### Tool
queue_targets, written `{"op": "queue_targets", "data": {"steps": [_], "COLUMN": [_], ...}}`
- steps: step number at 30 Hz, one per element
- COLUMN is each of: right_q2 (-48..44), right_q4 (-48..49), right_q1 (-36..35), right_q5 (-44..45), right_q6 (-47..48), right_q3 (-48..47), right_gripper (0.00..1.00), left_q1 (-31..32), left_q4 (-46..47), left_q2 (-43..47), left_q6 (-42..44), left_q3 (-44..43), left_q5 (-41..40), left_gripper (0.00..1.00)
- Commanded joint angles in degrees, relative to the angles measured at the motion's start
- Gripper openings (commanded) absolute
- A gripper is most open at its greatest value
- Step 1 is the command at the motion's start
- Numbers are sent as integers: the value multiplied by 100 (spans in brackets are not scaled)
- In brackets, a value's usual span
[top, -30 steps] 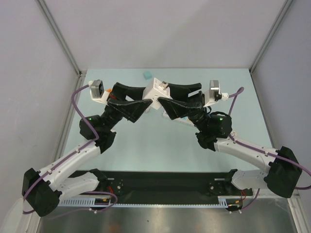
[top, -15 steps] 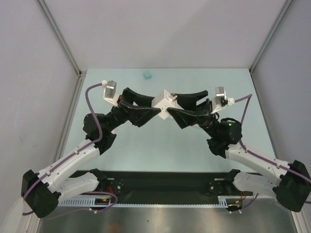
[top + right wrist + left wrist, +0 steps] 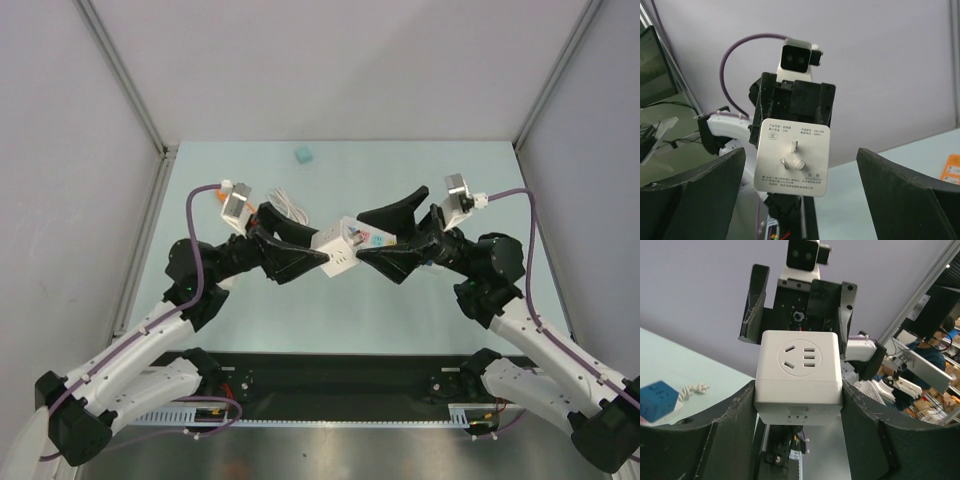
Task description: Insert the plug
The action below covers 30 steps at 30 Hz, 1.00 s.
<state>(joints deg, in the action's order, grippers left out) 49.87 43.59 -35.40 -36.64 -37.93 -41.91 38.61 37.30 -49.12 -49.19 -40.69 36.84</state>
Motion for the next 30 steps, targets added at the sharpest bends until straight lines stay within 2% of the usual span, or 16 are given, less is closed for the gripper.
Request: {"op": "queue_targets", "data": {"steps": [1, 8, 13, 16, 17, 18, 19, 20, 21, 22, 24, 26, 30], "right_q2": [41, 278, 252, 199, 190, 173, 164, 146, 129, 111, 32, 14, 189], "right_q4": [-114, -325, -852, -1002, -1011, -1054, -1081, -1116, -1142, -1099, -706, -153, 359], "right_q1": [-2, -231, -345, -354, -363, -371, -371, -380, -398, -433, -520, -547, -652], "right_q5": [-537, -651, -528, -493, -493, -467, -440, -414, -301, -213, 146, 367, 518], "right_q6": [-390, -399, -109, -13, 5, 5, 14, 57, 75, 67, -82, -249, -539], "right_q3": [-115, -186, -203, -195, -186, -186, -177, -168, -142, -107, 155, 332, 491], "right_gripper": [100, 99, 94, 78, 69, 46, 35, 24, 9, 1, 0, 0, 0], "left_q1": [-11, -3, -3, -3, -11, -3, -11, -11, -11, -3, -3, -3, 15], "left_q4": [-126, -214, -240, -363, -372, -390, -399, -399, -364, -294, 74, 373, 690], "left_q2": [-53, -150, -168, -185, -185, -185, -185, -168, -176, -177, -211, -264, -326], "left_q6": [147, 146, 155, 208, 217, 234, 234, 226, 130, 59, -195, -319, -504], "left_q3": [-115, -106, -150, -212, -220, -229, -238, -238, -203, -168, -11, 104, 271], "left_q5": [429, 526, 587, 614, 623, 631, 623, 614, 579, 500, 465, 447, 386], "left_gripper": [0, 0, 0, 0, 0, 0, 0, 4, 11, 38, 57, 63, 65]}}
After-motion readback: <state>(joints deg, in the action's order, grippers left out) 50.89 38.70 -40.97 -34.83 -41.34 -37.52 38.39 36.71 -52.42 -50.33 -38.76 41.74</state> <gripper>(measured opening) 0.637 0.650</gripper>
